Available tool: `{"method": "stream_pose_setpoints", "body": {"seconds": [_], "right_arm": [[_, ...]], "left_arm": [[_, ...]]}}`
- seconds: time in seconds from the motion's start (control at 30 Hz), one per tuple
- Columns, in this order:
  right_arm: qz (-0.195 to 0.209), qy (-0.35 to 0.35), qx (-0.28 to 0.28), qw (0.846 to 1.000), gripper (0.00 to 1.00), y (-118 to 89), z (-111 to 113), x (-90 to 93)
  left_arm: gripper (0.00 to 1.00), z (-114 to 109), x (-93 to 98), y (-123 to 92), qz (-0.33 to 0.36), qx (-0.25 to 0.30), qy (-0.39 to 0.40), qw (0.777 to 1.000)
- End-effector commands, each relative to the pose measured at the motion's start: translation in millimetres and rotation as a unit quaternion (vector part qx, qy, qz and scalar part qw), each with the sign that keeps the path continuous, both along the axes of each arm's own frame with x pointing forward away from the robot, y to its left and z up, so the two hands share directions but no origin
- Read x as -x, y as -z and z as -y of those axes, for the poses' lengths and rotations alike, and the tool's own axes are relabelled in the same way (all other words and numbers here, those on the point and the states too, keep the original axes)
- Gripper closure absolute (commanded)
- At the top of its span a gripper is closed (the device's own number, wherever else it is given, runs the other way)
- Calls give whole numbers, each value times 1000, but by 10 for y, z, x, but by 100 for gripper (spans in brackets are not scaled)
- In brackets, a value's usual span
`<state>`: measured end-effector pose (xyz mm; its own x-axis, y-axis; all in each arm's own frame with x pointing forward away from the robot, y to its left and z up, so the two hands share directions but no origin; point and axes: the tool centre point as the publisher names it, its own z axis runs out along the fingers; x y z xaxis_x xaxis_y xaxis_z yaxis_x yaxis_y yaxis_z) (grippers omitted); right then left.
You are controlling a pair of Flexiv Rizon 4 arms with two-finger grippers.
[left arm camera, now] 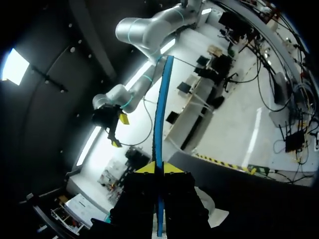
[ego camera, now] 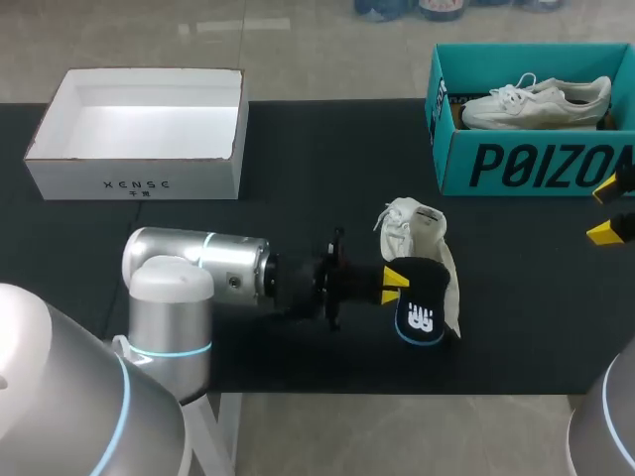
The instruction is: Take the shoe out of the shoebox, open the shoe tongue, remove and reinsert the insole, then place the shoe into the shoebox
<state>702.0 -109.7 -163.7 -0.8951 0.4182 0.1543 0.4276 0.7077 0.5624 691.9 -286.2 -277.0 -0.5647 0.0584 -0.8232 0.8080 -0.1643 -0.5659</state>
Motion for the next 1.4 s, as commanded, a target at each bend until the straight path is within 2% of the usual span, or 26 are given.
{"method": "stream_pose_setpoints", "body": {"seconds": [0.03,0.27,0.67,0.97,1.4], "right_arm": [[1,1,1,1000,0,11,-1,9],[1,1,1,1000,0,11,-1,9],[1,1,1,1000,0,11,-1,9],[1,1,1,1000,0,11,-1,9],[1,1,1,1000,0,11,-1,9]], "left_arm": [[100,155,-163,113,-9,14,20,1000],[100,228,-246,106,-14,10,26,1000],[100,329,-173,-95,10,0,39,999],[100,401,-134,-57,10,2,46,999],[100,295,-126,40,-2,-13,31,999]]}}
